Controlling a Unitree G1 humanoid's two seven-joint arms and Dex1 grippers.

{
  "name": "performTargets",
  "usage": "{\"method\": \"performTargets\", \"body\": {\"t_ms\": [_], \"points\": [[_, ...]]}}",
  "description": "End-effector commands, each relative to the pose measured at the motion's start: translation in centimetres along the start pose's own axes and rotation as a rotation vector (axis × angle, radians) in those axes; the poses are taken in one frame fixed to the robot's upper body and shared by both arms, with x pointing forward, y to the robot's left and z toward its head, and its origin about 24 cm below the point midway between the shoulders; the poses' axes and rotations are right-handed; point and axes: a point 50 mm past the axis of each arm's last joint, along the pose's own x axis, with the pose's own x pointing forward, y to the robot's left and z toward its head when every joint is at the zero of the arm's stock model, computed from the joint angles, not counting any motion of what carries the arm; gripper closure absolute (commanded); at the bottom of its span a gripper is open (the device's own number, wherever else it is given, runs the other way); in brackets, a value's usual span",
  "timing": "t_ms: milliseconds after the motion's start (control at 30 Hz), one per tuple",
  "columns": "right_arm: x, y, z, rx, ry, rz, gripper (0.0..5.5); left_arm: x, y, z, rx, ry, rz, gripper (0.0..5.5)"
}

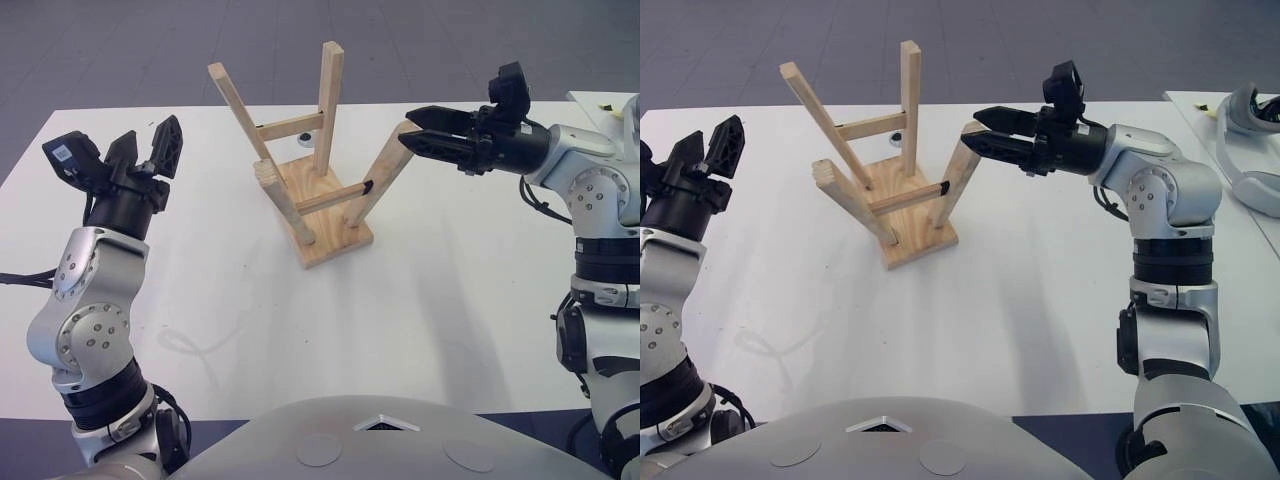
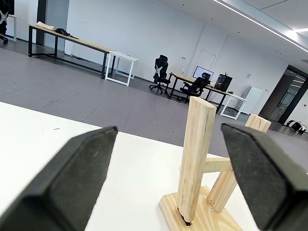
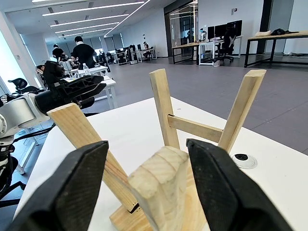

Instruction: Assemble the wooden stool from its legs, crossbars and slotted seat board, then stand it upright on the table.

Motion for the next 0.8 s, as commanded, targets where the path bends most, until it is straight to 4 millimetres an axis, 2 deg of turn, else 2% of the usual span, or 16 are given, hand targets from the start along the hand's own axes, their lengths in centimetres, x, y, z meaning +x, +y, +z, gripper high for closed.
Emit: {"method": "performTargets", "body": {"t_ms": [33,167,267,333,400,467,533,600,667,733,800], "points": [[0.0,0.1,-0.6,-0.024,0.038,-0.009,2.45,0.2,-0.5,0.7,0.009,-0.022,-0.028,1.50],[-0.3,-1.1,-0.7,-0.049,0.069,-0.068,2.45,0.3,-0.7,0.9,0.004,-0.029,-0.035,1.50],[-0.7,-4.4,0.9,-0.108,0.051,-0.271,2.45,0.3,-0.8,1.1,0.004,-0.036,-0.039,1.50],[-1.1,-7.8,3.7,-0.160,-0.031,-0.535,2.45,0.2,-0.7,1.1,0.003,-0.039,-0.035,1.50],[-1.1,-9.4,8.3,-0.091,-0.334,-0.739,2.45,0.3,-0.8,1.0,-0.002,-0.038,-0.037,1.50],[0.1,-8.7,12.4,-0.036,-0.574,-0.704,2.45,0.5,-1.2,0.7,-0.011,-0.034,-0.048,1.50],[2.0,-7.4,14.7,-0.053,-0.635,-0.566,2.45,0.5,-1.4,0.5,-0.017,-0.031,-0.053,1.50],[3.4,-6.7,15.1,-0.069,-0.621,-0.469,2.45,0.4,-1.3,0.6,-0.019,-0.034,-0.050,1.50],[4.0,-6.4,14.7,-0.092,-0.567,-0.415,2.45,0.4,-1.1,0.6,-0.014,-0.030,-0.049,1.50],[4.0,-6.5,13.4,-0.105,-0.470,-0.366,2.45,0.3,-0.8,0.6,-0.002,-0.016,-0.062,1.50],[4.1,-5.6,11.2,-0.126,-0.307,-0.169,2.45,0.5,0.0,0.8,0.023,0.006,-0.100,1.50]]}}
